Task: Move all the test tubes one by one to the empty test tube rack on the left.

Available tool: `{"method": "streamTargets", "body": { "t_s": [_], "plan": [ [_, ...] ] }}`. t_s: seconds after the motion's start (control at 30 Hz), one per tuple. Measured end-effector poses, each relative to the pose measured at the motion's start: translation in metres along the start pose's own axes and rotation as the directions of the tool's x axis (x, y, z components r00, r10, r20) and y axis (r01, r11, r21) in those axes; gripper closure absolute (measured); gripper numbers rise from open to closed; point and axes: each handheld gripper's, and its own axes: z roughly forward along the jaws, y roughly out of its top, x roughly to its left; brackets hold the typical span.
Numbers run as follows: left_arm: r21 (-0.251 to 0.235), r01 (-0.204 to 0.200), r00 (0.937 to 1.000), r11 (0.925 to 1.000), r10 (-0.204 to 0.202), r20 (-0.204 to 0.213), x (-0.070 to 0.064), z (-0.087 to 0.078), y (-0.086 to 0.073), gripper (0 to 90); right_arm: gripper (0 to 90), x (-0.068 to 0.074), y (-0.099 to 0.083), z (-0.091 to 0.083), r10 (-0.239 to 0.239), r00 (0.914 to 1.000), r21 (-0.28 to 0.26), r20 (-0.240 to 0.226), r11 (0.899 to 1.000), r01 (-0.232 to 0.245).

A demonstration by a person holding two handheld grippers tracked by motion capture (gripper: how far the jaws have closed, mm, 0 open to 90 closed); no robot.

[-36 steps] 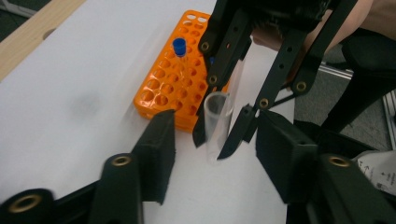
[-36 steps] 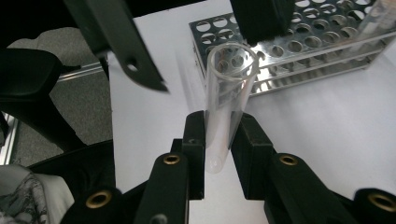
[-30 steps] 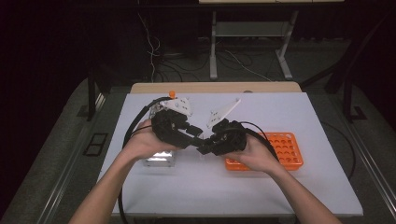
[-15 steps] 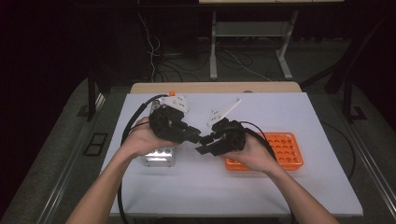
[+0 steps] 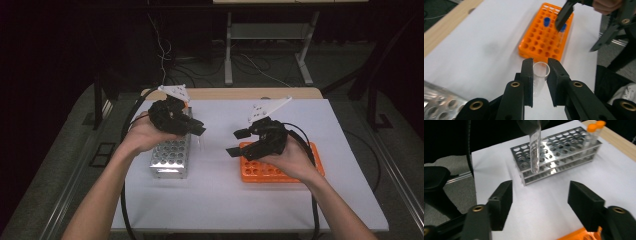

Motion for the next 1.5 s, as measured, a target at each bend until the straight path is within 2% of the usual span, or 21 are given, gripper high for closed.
{"method": "streamTargets", "body": {
  "t_s": [0.17, 0.23, 0.3, 0.33, 0.37, 0.53, 0.8, 1.1, 1.27, 1.4, 1.5],
  "plan": [
    [-0.015, 0.03, 0.999, 0.9994, -0.031, -0.033, 0.015, -0.005, 0.001, 74.9, 18.5, -0.004, -0.005, -0.011, 0.029, 0.9987, -0.012, 0.043, 1.0, -0.029],
    [-0.017, 0.041, 0.998, 0.999, -0.042, -0.048, 0.021, -0.007, 0.001, 74.9, 11.6, -0.005, -0.007, -0.015, 0.051, 0.9963, -0.023, 0.069, 0.999, -0.049],
    [-0.022, 0.052, 0.9963, 0.9984, -0.053, -0.068, 0.026, -0.009, 0.001, 74.9, 9.5, -0.008, -0.009, -0.021, 0.073, 0.9927, -0.031, 0.096, 0.997, -0.07],
    [-0.026, 0.062, 0.9952, 0.9977, -0.064, -0.074, 0.029, -0.009, 0.001, 74.9, 2.3, -0.009, -0.01, -0.023, 0.085, 0.9909, -0.034, 0.105, 0.996, -0.081],
    [-0.025, 0.067, 0.9942, 0.9974, -0.069, -0.083, 0.032, -0.01, 0.001, 74.9, 0.4, -0.01, -0.012, -0.026, 0.092, 0.9897, -0.035, 0.109, 0.995, -0.089],
    [-0.027, 0.111, 0.9871, 0.9935, -0.113, -0.114, 0.048, -0.012, -0.003, 74.9, 0.4, -0.016, -0.024, -0.043, 0.132, 0.9828, -0.068, 0.129, 0.99, -0.124],
    [-0.045, 0.157, 0.9758, 0.9866, -0.162, -0.148, 0.067, -0.011, -0.009, 74.9, 0.4, -0.022, -0.055, -0.062, 0.18, 0.9722, -0.067, 0.15, 0.983, -0.171],
    [-0.04, 0.189, 0.9644, 0.9812, -0.193, -0.181, 0.09, -0.005, -0.01, 74.9, 0.4, -0.022, -0.083, -0.076, 0.22, 0.9623, -0.071, 0.16, 0.975, -0.211],
    [-0.041, 0.204, 0.958, 0.9782, -0.208, -0.198, 0.103, -0.001, -0.011, 74.9, 0.4, -0.023, -0.093, -0.081, 0.234, 0.9577, -0.068, 0.168, 0.972, -0.225],
    [-0.034, 0.226, 0.9497, 0.9735, -0.228, -0.214, 0.113, 0.004, -0.015, 74.9, 0.4, -0.022, -0.099, -0.083, 0.239, 0.9563, -0.067, 0.169, 0.971, -0.23],
    [-0.034, 0.234, 0.9468, 0.9716, -0.236, -0.219, 0.12, 0.008, -0.018, 74.9, 0.4, -0.021, -0.104, -0.084, 0.245, 0.9549, -0.065, 0.169, 0.969, -0.237]
  ]
}}
